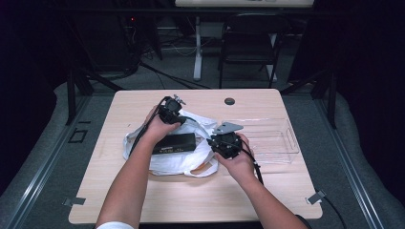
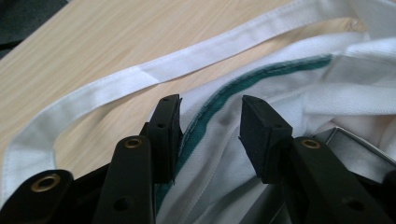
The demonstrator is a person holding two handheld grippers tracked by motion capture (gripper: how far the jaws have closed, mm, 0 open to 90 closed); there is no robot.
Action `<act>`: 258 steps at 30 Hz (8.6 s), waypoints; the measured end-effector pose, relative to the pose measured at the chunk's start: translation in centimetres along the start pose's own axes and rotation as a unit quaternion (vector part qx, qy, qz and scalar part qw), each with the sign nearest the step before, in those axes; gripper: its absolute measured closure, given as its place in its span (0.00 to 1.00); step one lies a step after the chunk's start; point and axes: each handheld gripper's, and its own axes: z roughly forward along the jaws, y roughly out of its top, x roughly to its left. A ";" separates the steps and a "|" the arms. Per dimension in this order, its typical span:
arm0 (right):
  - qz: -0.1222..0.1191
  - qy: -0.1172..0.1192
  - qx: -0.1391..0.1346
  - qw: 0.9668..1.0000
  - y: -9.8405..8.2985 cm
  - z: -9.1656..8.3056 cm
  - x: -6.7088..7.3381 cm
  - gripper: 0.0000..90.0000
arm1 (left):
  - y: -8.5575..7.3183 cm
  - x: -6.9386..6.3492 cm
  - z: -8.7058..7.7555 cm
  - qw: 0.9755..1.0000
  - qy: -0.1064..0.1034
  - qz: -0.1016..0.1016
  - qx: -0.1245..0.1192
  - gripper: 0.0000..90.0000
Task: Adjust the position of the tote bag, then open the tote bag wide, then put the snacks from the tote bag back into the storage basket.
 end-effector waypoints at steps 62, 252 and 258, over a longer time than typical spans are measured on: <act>-0.008 0.006 -0.017 1.000 0.3 0.0 0.3 0.59 | -4.5 2.5 -8.8 0.984 -0.054 0.145 0.090 0.47; -0.125 0.091 0.075 0.985 3.9 -2.4 -2.1 0.39 | -3.0 -1.1 -12.9 0.957 -0.072 0.273 0.069 0.48; -0.155 0.102 0.072 0.980 4.3 -3.0 -2.8 0.35 | -2.0 -1.3 -13.4 0.957 -0.071 0.275 0.062 0.48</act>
